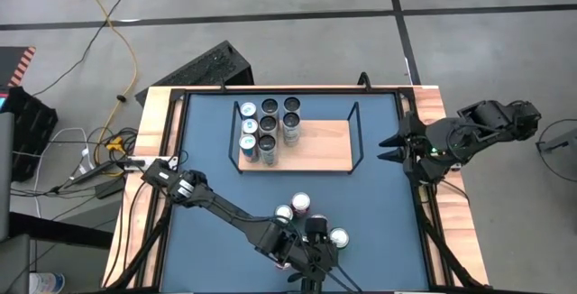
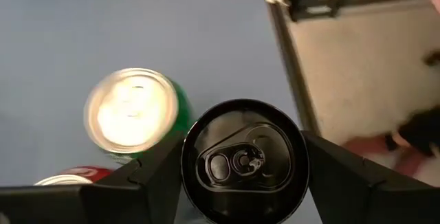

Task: Place canned beverage on shelf
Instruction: Put the white and blue soda can on the shelf aligned with the other white and blue soda cans

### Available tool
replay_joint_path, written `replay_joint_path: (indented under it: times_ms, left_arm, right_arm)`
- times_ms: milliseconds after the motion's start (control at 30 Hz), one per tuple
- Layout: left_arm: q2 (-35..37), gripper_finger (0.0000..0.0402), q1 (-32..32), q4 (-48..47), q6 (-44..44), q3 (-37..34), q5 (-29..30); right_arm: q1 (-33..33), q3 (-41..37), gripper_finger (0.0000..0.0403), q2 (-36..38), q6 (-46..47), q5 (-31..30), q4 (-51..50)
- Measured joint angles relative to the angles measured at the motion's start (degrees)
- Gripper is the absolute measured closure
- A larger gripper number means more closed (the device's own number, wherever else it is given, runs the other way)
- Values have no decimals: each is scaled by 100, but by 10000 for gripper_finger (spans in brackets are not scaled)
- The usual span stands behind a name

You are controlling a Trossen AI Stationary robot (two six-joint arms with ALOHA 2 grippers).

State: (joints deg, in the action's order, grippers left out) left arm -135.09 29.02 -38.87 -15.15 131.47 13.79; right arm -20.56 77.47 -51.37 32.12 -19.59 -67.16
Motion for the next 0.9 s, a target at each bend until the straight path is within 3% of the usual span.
replay_joint_path:
  times_ms: [367, 767, 900]
  left_arm:
    - [322, 165, 8, -328, 253, 318, -457]
    - [1276, 165, -305, -879, 401, 318, -383]
    - [1691, 165, -498, -1149, 568, 318, -39]
  right_arm:
    - [0, 0, 249, 0, 0, 0, 9]
    - [0, 0, 249, 2, -48, -13, 2]
    - [0, 0, 249, 0, -73, -20, -14]
